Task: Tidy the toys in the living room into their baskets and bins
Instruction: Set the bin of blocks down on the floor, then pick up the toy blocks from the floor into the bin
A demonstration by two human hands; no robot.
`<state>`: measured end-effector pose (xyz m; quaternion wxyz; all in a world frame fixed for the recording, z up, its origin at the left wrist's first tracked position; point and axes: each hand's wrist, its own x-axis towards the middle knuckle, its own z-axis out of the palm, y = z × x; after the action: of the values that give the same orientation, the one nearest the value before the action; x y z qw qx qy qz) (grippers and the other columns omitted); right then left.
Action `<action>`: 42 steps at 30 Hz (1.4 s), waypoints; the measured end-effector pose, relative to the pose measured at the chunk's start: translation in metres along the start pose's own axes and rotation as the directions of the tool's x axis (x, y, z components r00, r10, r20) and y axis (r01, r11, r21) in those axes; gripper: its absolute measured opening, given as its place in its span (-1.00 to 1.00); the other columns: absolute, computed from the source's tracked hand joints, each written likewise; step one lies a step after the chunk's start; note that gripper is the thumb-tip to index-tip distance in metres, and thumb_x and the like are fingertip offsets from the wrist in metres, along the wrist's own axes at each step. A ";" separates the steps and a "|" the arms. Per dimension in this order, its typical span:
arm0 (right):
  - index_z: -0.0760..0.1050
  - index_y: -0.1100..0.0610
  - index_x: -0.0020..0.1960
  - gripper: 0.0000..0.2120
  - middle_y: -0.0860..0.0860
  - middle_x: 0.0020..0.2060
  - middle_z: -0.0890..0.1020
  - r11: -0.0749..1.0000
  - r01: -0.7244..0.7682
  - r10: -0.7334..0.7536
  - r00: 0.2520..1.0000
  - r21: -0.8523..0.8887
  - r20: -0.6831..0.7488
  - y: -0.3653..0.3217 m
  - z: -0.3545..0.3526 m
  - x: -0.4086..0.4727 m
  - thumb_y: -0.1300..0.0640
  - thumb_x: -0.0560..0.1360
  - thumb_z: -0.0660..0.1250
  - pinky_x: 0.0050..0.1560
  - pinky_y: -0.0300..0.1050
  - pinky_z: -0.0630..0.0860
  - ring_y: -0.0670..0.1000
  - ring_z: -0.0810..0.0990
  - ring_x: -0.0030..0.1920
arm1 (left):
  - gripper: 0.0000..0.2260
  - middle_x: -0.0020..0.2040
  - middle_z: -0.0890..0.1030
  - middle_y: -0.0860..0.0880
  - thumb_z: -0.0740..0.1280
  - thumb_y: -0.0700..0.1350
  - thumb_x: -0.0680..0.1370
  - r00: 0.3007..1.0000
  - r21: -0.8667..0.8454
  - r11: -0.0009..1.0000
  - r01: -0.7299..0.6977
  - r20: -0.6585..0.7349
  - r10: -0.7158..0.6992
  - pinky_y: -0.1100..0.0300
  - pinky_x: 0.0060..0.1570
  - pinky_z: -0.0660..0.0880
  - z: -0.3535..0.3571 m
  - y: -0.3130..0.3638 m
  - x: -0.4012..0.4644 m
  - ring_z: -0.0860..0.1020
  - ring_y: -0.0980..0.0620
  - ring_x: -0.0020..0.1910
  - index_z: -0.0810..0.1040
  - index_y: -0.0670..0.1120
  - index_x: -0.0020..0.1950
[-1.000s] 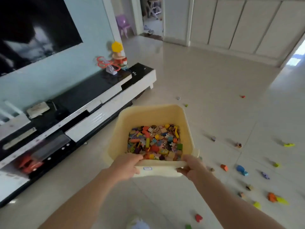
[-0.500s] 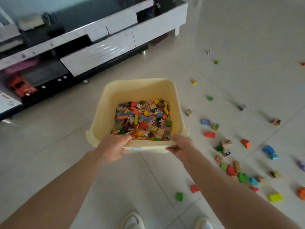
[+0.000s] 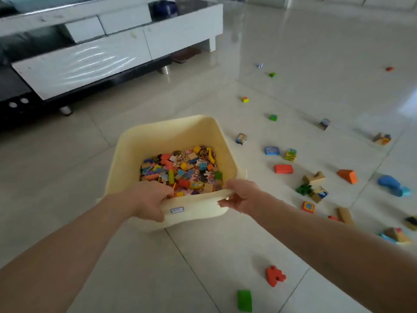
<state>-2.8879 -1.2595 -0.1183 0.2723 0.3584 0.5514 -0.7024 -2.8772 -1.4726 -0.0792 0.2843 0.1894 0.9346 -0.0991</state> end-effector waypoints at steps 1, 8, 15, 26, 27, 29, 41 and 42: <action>0.29 0.23 0.15 -0.65 0.22 0.07 0.49 1.000 0.021 -0.021 1.000 -0.003 0.016 -0.003 -0.009 0.006 0.36 0.44 0.33 -0.55 0.00 0.56 0.16 0.57 -0.22 | -0.67 -0.08 0.41 0.09 0.38 0.02 0.41 1.000 0.007 1.000 -0.017 0.003 0.017 0.25 -0.26 0.29 0.001 0.007 0.011 0.37 0.09 -0.12 0.41 0.02 0.12; 0.37 0.24 0.20 -0.70 0.20 0.06 0.51 0.989 0.127 -0.126 0.992 -0.072 0.014 -0.005 -0.050 0.017 0.31 0.49 0.30 -0.08 -0.02 0.59 0.08 0.56 -0.17 | -0.67 0.01 0.47 -0.01 0.31 0.02 0.49 0.993 -0.046 0.998 -0.051 -0.112 0.045 0.17 -0.19 0.37 -0.013 0.074 0.051 0.48 0.00 -0.04 0.37 -0.08 0.17; 0.35 0.19 0.31 -0.63 0.09 -0.09 0.50 0.885 0.210 -0.285 0.950 -0.416 -0.126 -0.002 -0.133 -0.002 0.26 0.52 0.28 -0.14 -0.15 0.50 -0.01 0.52 -0.25 | -0.66 0.22 0.43 -0.10 0.12 0.02 0.61 0.761 0.127 0.830 -0.543 -0.343 0.551 0.07 -0.09 0.41 0.017 0.197 0.059 0.51 -0.12 0.11 0.31 -0.11 0.32; 0.39 0.14 0.31 -0.63 0.12 -0.02 0.57 0.801 -0.020 -0.193 0.937 -0.599 -0.290 0.057 -0.219 -0.032 0.25 0.52 0.27 0.13 -0.06 0.55 0.06 0.59 -0.01 | -0.54 0.30 0.26 -0.18 0.25 0.04 0.55 0.853 0.063 0.851 -0.522 0.032 0.521 -0.02 0.06 0.42 0.108 0.265 0.084 0.47 -0.23 0.18 0.21 -0.10 0.37; 0.38 0.15 0.31 -0.64 0.13 0.00 0.58 0.792 -0.024 -0.180 0.945 -0.610 -0.272 0.062 -0.220 -0.032 0.27 0.52 0.25 0.10 -0.10 0.55 0.07 0.59 -0.01 | -0.61 0.30 0.26 -0.18 0.24 -0.05 0.57 0.849 0.081 0.846 -0.527 0.028 0.527 -0.01 0.05 0.43 0.113 0.267 0.086 0.48 -0.23 0.17 0.24 -0.12 0.34; 0.38 0.16 0.30 -0.67 0.09 0.00 0.59 0.751 -0.026 -0.163 0.961 -0.660 -0.222 0.072 -0.219 -0.028 0.26 0.54 0.22 -0.05 -0.23 0.54 0.05 0.58 -0.04 | -0.70 0.28 0.28 -0.18 0.18 -0.16 0.57 0.843 0.083 0.840 -0.537 0.002 0.538 -0.02 0.02 0.43 0.120 0.263 0.089 0.49 -0.22 0.14 0.28 -0.14 0.30; 0.03 -0.13 0.49 -0.47 0.03 0.49 0.08 -0.528 0.622 0.170 0.745 -0.578 0.645 0.148 -0.117 -0.007 0.05 0.58 0.14 0.07 0.02 0.44 0.13 0.32 0.33 | -0.72 -0.38 0.42 -0.10 0.06 -0.11 0.57 0.990 -0.969 0.249 0.010 -0.025 -0.139 0.31 -0.57 0.32 0.038 0.189 0.096 0.40 -0.01 -0.46 0.40 -0.16 -0.28; -0.03 -0.13 0.50 -0.42 0.05 0.50 0.02 -0.584 0.652 0.237 0.707 -0.484 0.666 0.158 -0.110 -0.003 0.05 0.57 0.16 0.05 0.02 0.43 0.15 0.31 0.32 | -0.71 -0.40 0.40 -0.09 0.04 -0.10 0.57 0.991 -0.993 0.105 0.051 0.037 -0.129 0.34 -0.62 0.24 0.037 0.187 0.093 0.37 0.02 -0.52 0.41 -0.15 -0.29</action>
<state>-2.7412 -1.1910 -0.2225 0.3538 -0.4347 0.8274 0.0346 -2.8539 -1.2855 -0.1768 0.3040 -0.1025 0.7799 0.5374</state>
